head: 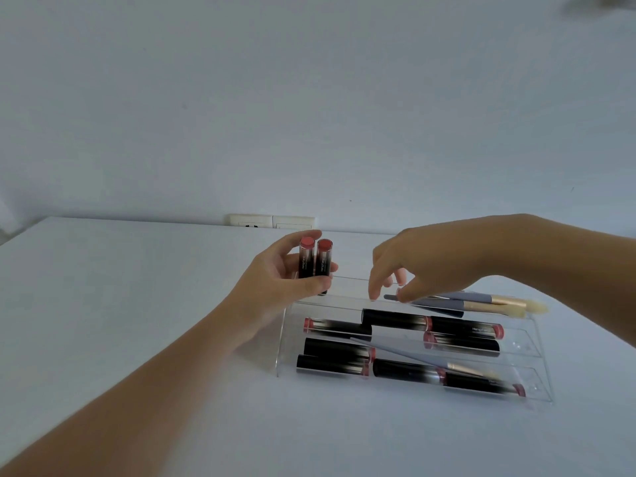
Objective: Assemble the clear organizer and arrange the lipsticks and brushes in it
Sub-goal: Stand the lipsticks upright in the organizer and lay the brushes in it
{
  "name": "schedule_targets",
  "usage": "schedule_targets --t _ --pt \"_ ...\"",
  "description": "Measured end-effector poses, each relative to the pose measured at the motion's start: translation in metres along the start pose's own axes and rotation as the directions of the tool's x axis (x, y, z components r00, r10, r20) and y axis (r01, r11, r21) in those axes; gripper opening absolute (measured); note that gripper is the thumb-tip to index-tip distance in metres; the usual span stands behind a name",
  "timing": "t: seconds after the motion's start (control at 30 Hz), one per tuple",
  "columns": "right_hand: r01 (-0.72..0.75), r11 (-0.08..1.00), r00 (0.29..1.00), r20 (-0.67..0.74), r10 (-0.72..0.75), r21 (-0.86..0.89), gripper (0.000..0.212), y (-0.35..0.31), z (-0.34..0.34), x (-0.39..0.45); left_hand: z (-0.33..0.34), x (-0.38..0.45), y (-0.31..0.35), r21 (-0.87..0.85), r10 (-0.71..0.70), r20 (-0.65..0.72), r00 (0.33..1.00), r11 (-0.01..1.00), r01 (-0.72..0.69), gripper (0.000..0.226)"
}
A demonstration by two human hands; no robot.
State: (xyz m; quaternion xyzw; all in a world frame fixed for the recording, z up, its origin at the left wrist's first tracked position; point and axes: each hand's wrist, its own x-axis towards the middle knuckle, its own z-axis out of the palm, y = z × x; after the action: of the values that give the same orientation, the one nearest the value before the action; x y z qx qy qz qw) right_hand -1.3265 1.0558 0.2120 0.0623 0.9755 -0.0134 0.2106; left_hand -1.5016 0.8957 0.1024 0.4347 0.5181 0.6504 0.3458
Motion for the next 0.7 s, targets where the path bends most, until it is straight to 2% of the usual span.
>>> schedule_targets --t 0.1,0.47,0.7 --pt "0.004 0.996 1.0 0.028 -0.001 -0.094 0.024 -0.003 -0.004 0.003 0.001 -0.002 0.001 0.036 -0.004 0.019 1.0 0.999 0.003 0.057" --pt "-0.043 0.983 0.992 0.111 0.063 -0.177 0.031 -0.003 -0.007 -0.01 0.0 -0.004 0.004 0.042 -0.017 0.034 0.999 0.999 0.016 0.053" --pt "-0.08 0.994 0.992 0.095 0.086 -0.073 0.034 -0.002 -0.012 -0.015 0.0 -0.005 0.003 0.072 -0.019 0.028 0.999 0.997 0.017 0.054"
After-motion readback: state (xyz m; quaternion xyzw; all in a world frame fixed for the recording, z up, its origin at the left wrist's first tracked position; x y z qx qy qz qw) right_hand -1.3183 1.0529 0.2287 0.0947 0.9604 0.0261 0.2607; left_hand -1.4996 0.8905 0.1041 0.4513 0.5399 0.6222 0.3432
